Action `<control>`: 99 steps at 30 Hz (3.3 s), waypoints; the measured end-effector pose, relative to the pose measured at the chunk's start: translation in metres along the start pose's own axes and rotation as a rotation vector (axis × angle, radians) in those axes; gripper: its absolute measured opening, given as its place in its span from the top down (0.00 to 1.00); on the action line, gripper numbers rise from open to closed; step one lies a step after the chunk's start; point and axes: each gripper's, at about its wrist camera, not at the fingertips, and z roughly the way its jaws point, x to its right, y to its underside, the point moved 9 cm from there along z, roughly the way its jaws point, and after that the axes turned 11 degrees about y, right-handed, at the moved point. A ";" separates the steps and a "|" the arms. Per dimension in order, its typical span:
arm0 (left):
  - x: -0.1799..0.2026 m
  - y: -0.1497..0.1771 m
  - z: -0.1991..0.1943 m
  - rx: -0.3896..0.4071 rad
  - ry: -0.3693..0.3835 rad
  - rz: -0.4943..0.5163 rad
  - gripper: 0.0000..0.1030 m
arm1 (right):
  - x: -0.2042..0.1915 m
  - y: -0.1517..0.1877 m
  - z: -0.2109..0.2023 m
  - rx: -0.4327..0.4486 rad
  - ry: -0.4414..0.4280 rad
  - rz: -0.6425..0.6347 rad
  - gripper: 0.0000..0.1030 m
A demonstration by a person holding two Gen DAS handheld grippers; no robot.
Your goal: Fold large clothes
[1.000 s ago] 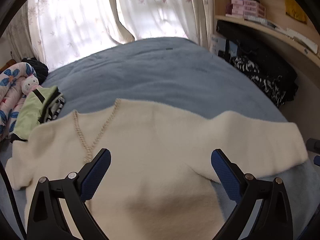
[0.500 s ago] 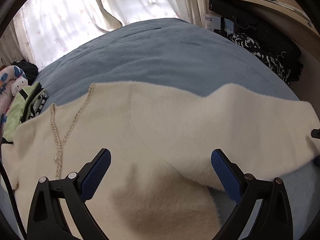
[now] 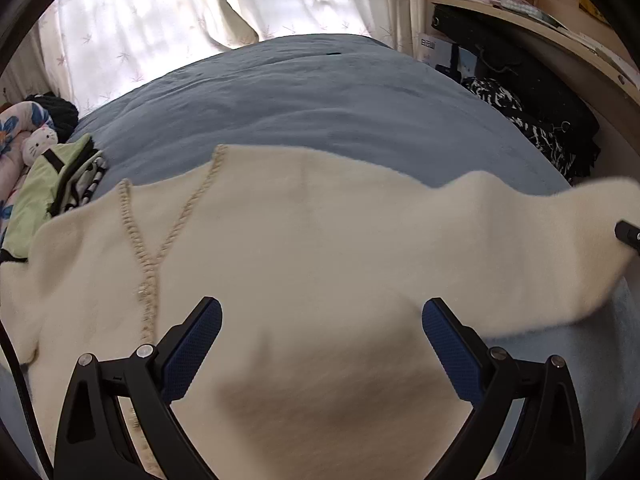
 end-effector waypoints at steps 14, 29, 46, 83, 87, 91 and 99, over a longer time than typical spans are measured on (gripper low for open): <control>-0.088 0.057 -0.017 -0.069 0.113 -0.118 0.03 | -0.135 0.173 0.003 -0.258 -0.243 -0.250 0.71; -0.066 0.101 0.013 -0.244 0.459 -0.309 0.05 | -0.106 0.217 -0.049 -0.219 -0.277 -0.167 0.47; -0.032 0.050 0.020 -0.194 0.348 -0.097 0.88 | -0.108 0.237 -0.039 -0.178 -0.219 -0.240 0.47; -0.239 0.036 0.017 -0.213 0.049 -0.088 0.42 | -0.121 0.133 0.005 -0.222 -0.219 -0.294 0.46; -0.234 0.010 0.014 -0.140 0.057 -0.053 0.32 | -0.129 0.101 0.010 -0.198 -0.226 -0.229 0.38; -0.243 0.000 0.038 -0.171 0.029 -0.084 0.32 | -0.149 0.071 0.043 -0.206 -0.181 -0.231 0.38; -0.257 -0.014 0.070 -0.165 0.099 -0.170 0.46 | -0.177 0.044 0.122 -0.290 -0.068 -0.260 0.38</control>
